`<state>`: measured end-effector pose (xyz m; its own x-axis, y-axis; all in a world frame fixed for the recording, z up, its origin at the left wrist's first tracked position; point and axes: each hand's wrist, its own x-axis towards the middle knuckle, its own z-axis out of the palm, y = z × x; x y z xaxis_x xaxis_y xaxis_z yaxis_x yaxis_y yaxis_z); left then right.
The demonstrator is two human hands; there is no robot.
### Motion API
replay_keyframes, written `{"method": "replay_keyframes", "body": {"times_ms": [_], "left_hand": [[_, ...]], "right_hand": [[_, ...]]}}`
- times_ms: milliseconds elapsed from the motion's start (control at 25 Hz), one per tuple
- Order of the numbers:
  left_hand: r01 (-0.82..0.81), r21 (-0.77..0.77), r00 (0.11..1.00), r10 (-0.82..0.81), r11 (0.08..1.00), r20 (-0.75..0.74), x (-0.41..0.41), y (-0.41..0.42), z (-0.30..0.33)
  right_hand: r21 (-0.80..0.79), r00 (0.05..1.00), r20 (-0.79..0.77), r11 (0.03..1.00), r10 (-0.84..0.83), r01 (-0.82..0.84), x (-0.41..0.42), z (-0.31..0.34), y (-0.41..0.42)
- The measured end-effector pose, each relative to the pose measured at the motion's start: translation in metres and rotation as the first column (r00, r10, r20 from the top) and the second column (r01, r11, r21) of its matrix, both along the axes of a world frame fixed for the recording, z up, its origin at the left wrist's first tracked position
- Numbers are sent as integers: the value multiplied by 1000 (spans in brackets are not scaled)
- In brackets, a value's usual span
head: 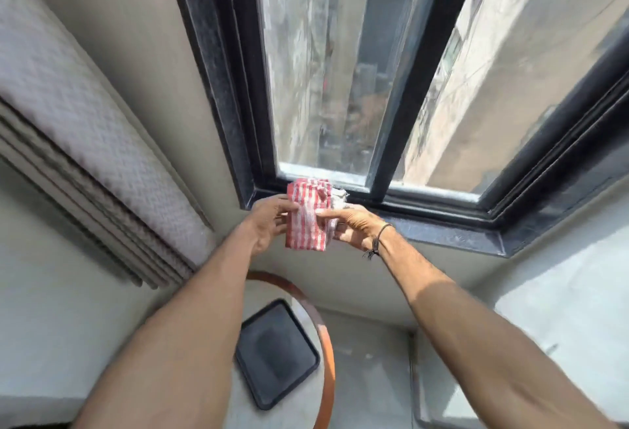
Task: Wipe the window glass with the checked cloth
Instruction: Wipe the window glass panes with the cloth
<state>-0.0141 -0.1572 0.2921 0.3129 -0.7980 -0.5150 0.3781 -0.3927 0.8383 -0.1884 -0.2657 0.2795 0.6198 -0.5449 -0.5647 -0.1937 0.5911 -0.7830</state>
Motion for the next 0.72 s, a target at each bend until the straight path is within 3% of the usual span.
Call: {"method": "replay_keyframes", "body": {"times_ms": [200,320,440,520,560,640,720], "left_hand": [[168,-335,972,-99,927,213,19,-56,166],[278,-433,919,-107,858,379,25,-75,238],[204,-489,886,52,848,460,32,-87,293],[80,-560,794,287,825,537,40,-97,318],[40,-592,662,422,805,619,45,-101,328],[85,-639,223,610,765,760,60,-108,342],[207,-683,-201,713,701,671,83,-119,350]], "right_hand": [[-310,960,279,948,19,72,5,166,-47],[-397,915,394,883,-83,250,12,232,-56],[-403,837,476,778,-270,481,19,283,-60],[-441,746,513,615,-425,654,26,310,-64],[-460,681,524,502,-512,732,29,324,-65],[-511,513,570,213,-642,833,35,349,-65],[-557,345,704,-181,-621,811,40,367,-72]]}}
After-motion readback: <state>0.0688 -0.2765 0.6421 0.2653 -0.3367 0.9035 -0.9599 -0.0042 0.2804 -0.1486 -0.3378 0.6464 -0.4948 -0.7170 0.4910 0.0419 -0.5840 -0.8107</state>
